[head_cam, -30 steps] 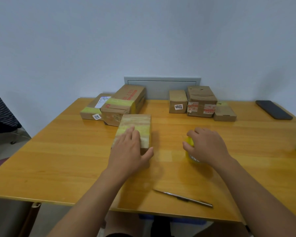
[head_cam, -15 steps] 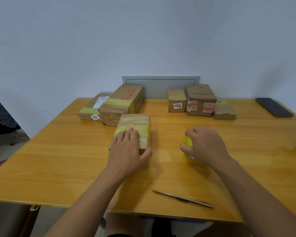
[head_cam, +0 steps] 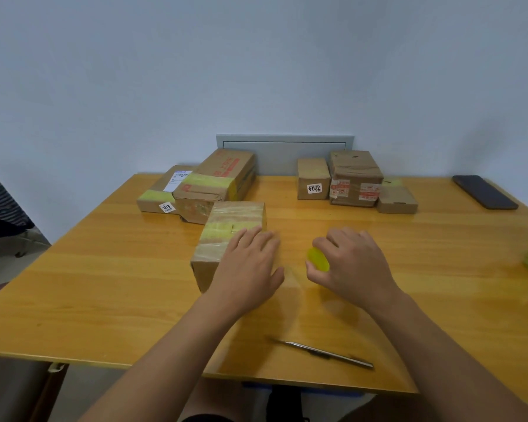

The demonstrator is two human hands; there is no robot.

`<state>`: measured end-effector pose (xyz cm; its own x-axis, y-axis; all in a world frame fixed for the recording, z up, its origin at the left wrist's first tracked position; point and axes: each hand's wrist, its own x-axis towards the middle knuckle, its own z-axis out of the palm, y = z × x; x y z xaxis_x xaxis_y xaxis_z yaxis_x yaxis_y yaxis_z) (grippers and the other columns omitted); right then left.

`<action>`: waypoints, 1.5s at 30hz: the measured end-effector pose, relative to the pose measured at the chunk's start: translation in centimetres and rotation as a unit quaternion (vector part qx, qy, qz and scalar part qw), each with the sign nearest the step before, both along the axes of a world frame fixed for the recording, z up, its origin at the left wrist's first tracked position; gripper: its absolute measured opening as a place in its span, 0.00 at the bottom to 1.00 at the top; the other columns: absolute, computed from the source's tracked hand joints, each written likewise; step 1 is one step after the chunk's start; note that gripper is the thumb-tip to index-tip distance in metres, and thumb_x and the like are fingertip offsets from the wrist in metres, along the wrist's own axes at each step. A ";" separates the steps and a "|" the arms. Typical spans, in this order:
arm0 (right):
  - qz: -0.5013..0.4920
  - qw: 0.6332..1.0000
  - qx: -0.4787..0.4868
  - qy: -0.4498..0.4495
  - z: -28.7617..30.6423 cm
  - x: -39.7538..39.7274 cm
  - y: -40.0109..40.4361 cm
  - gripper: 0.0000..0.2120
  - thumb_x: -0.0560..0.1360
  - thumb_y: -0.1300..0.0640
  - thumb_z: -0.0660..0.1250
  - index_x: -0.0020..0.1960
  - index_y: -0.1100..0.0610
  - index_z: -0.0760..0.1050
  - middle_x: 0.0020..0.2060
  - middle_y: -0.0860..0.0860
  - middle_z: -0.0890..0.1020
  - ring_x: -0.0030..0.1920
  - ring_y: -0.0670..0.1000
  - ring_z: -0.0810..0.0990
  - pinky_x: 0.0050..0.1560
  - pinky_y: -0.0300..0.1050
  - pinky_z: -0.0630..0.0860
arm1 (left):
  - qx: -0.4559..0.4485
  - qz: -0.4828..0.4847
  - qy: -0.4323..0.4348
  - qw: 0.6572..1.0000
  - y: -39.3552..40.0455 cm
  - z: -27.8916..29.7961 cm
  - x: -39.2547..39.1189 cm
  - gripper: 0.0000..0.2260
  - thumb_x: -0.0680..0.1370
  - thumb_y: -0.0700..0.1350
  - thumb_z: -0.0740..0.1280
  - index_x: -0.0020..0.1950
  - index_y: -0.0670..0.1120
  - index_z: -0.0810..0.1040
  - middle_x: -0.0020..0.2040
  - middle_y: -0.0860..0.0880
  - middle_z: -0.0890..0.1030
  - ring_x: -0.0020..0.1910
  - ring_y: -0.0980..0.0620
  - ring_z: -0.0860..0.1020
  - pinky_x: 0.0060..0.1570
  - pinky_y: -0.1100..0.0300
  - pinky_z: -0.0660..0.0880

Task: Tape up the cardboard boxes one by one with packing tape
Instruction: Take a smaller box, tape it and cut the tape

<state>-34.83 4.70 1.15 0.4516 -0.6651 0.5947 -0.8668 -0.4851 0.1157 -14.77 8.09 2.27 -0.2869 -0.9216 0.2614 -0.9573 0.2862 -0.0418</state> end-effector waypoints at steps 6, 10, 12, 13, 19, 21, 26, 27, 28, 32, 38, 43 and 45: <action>0.035 0.998 -0.051 -0.030 -0.7 -0.1 0.0 0.15 0.70 0.45 0.63 0.43 0.56 0.79 0.35 0.52 0.76 0.35 0.55 0.74 0.34 0.48 0.68 | 0.041 0.015 -0.043 0.998 -0.2 -0.4 0.2 0.26 0.81 0.60 0.55 0.77 0.52 0.62 0.78 0.51 0.61 0.79 0.49 0.50 0.77 0.46 0.42; 0.079 0.993 -0.076 -0.033 -1.0 -0.1 0.0 0.15 0.71 0.45 0.65 0.45 0.57 0.79 0.36 0.52 0.76 0.36 0.55 0.74 0.35 0.49 0.69 | 0.043 0.010 -0.066 0.997 -0.4 0.3 0.0 0.25 0.81 0.59 0.57 0.77 0.52 0.61 0.78 0.51 0.63 0.79 0.46 0.51 0.75 0.43 0.45; 0.104 0.991 -0.080 -0.019 -1.1 -0.3 0.0 0.15 0.72 0.45 0.66 0.46 0.57 0.79 0.37 0.53 0.76 0.37 0.55 0.75 0.36 0.50 0.70 | 0.050 -0.005 -0.084 0.995 -1.0 0.7 -0.4 0.26 0.81 0.58 0.60 0.77 0.52 0.61 0.77 0.51 0.64 0.79 0.45 0.52 0.74 0.42 0.44; 0.113 0.990 -0.081 -0.011 -1.2 -0.5 -0.1 0.15 0.72 0.45 0.66 0.47 0.57 0.79 0.38 0.53 0.77 0.38 0.55 0.75 0.38 0.50 0.70 | 0.055 -0.016 -0.092 0.994 -1.3 0.9 -0.8 0.26 0.81 0.58 0.61 0.77 0.53 0.62 0.77 0.51 0.65 0.79 0.45 0.51 0.74 0.41 0.43; 0.131 0.987 -0.097 0.001 -1.8 -1.6 0.2 0.15 0.72 0.47 0.68 0.48 0.58 0.80 0.40 0.54 0.77 0.40 0.55 0.74 0.43 0.50 0.68 | 0.126 -0.043 -0.130 0.983 -2.9 1.5 -2.5 0.19 0.80 0.57 0.64 0.70 0.57 0.73 0.72 0.53 0.73 0.79 0.47 0.56 0.73 0.39 0.35; 0.135 0.986 -0.098 -0.006 -2.1 -1.9 0.3 0.15 0.72 0.47 0.69 0.49 0.58 0.80 0.40 0.54 0.77 0.41 0.55 0.74 0.44 0.50 0.69 | 0.119 -0.043 -0.114 0.985 -3.0 1.4 -2.5 0.13 0.81 0.55 0.64 0.63 0.56 0.78 0.66 0.50 0.78 0.76 0.49 0.62 0.73 0.42 0.34; 0.160 0.981 -0.097 -0.048 -1.9 -2.0 0.6 0.15 0.72 0.47 0.69 0.51 0.57 0.76 0.40 0.54 0.78 0.42 0.54 0.74 0.44 0.50 0.70 | 0.055 -0.089 -0.093 0.990 -2.6 1.0 -1.6 0.09 0.80 0.42 0.61 0.47 0.52 0.79 0.53 0.51 0.83 0.69 0.52 0.72 0.74 0.50 0.35; 0.165 0.979 -0.098 -0.064 -1.7 -2.0 0.7 0.15 0.72 0.47 0.69 0.52 0.56 0.74 0.40 0.55 0.78 0.42 0.54 0.74 0.44 0.50 0.70 | 0.043 -0.099 -0.081 0.991 -2.4 0.9 -1.4 0.09 0.80 0.40 0.61 0.47 0.52 0.78 0.53 0.51 0.83 0.70 0.52 0.72 0.75 0.51 0.38; 0.170 0.977 -0.099 -0.082 -1.4 -2.1 0.7 0.15 0.71 0.48 0.69 0.53 0.55 0.73 0.40 0.55 0.78 0.42 0.54 0.73 0.44 0.50 0.70 | 0.035 -0.109 -0.058 0.992 -2.1 0.9 -1.1 0.08 0.80 0.40 0.61 0.47 0.51 0.77 0.53 0.51 0.83 0.69 0.52 0.72 0.76 0.53 0.42; 0.186 0.964 -0.105 -0.154 1.0 -2.9 1.2 0.16 0.71 0.48 0.69 0.53 0.56 0.71 0.41 0.58 0.79 0.44 0.54 0.72 0.43 0.51 0.70 | 0.054 -0.119 0.101 0.986 -0.2 2.7 0.1 0.03 0.82 0.48 0.59 0.51 0.50 0.71 0.46 0.52 0.77 0.46 0.52 0.75 0.53 0.57 0.72; 0.198 0.958 -0.114 -0.174 4.6 -3.0 1.2 0.16 0.73 0.48 0.69 0.54 0.56 0.72 0.42 0.58 0.78 0.43 0.55 0.72 0.41 0.53 0.71 | 0.127 -0.091 0.231 0.960 0.8 5.5 1.2 0.09 0.81 0.44 0.63 0.56 0.56 0.68 0.44 0.59 0.78 0.44 0.61 0.76 0.41 0.68 0.71; 0.186 0.958 -0.112 -0.188 5.1 -2.3 0.6 0.16 0.72 0.48 0.69 0.54 0.57 0.73 0.42 0.58 0.78 0.43 0.55 0.72 0.43 0.53 0.71 | 0.147 -0.061 0.317 0.935 1.1 6.0 3.1 0.05 0.80 0.45 0.67 0.53 0.54 0.74 0.46 0.58 0.80 0.45 0.61 0.77 0.44 0.65 0.74; 0.181 0.956 -0.108 -0.202 5.1 -1.6 0.3 0.16 0.72 0.49 0.69 0.53 0.59 0.76 0.42 0.57 0.78 0.43 0.56 0.73 0.43 0.54 0.72 | 0.140 -0.045 0.341 0.928 1.1 6.1 3.9 0.05 0.80 0.44 0.66 0.48 0.55 0.75 0.47 0.58 0.80 0.45 0.60 0.78 0.44 0.65 0.73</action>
